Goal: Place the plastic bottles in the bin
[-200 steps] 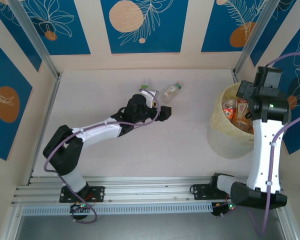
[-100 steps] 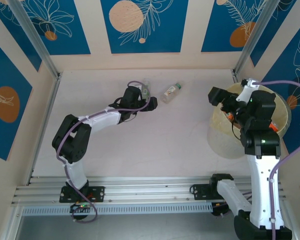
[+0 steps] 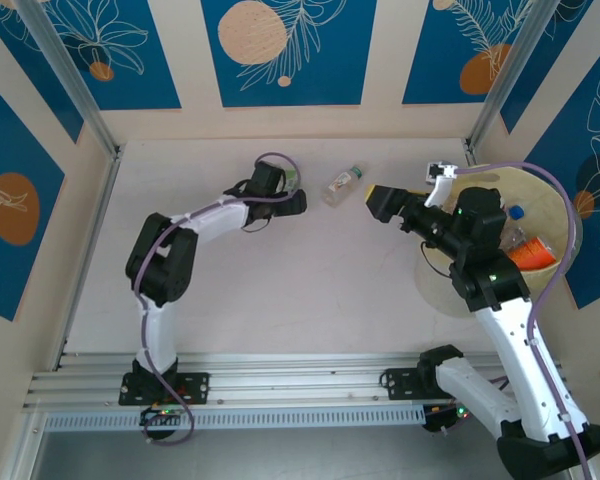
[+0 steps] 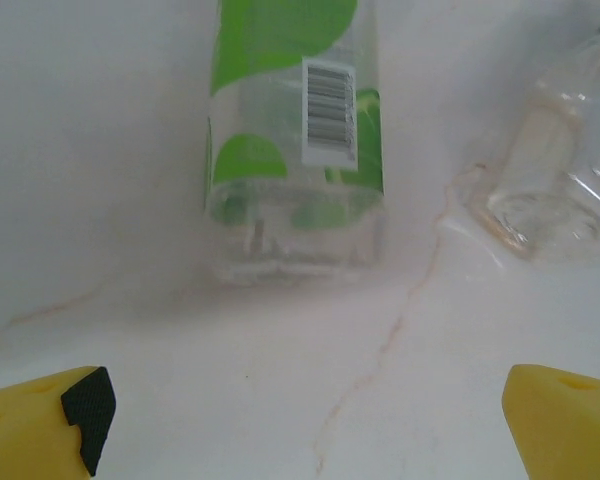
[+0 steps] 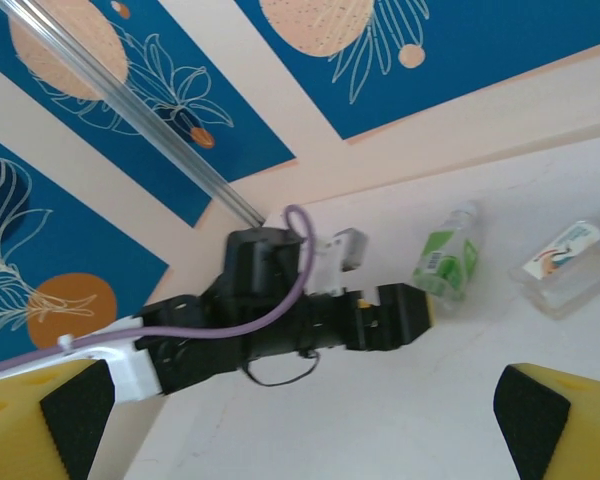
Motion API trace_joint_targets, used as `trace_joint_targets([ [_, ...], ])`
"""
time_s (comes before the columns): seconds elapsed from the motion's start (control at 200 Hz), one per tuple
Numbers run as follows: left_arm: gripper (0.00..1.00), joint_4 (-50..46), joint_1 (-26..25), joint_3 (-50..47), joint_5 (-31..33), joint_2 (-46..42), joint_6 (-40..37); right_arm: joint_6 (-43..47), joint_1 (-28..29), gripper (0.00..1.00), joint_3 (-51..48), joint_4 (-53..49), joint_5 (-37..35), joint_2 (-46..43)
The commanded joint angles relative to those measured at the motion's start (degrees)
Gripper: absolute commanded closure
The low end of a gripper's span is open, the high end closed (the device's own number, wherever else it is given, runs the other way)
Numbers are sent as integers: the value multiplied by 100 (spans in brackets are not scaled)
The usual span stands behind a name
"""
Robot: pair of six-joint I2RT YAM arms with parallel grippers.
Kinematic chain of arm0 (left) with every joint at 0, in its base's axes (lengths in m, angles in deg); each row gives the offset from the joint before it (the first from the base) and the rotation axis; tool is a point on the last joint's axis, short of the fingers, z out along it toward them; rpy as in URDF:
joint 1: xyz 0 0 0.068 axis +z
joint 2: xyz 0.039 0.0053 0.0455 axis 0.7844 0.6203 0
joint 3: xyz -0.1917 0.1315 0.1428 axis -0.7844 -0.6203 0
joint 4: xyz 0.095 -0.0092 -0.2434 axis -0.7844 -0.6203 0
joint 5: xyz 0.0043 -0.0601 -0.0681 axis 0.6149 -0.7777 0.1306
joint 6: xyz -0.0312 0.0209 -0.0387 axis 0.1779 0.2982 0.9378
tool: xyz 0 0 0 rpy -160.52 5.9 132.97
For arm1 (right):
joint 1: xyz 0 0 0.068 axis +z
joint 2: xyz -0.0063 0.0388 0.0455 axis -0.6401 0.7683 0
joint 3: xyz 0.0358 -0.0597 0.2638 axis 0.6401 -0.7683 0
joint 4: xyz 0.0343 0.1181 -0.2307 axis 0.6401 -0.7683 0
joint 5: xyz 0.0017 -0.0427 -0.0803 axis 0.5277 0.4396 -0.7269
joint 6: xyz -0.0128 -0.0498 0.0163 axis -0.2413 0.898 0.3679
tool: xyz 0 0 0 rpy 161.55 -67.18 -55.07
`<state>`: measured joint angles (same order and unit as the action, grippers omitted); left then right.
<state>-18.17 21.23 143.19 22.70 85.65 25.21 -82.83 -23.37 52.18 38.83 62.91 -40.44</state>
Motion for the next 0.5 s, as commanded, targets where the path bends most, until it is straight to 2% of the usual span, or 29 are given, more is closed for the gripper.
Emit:
trace_joint_targets([
  [0.0,0,-850,30,761,710,444,-488,-252,260,1,1,415,-365,55],
  [0.06,0,-1054,37,1229,925,754,-709,-248,339,1,18,319,-510,105],
  [0.275,0,-2042,39,3046,1025,1866,-1071,-394,405,0,184,112,-449,208],
  [0.42,0,-2040,38,3304,1012,2152,-996,-377,415,1,187,21,-554,203],
  [0.495,4,-2032,39,3314,999,2215,-981,-359,428,1,195,-14,-590,213],
])
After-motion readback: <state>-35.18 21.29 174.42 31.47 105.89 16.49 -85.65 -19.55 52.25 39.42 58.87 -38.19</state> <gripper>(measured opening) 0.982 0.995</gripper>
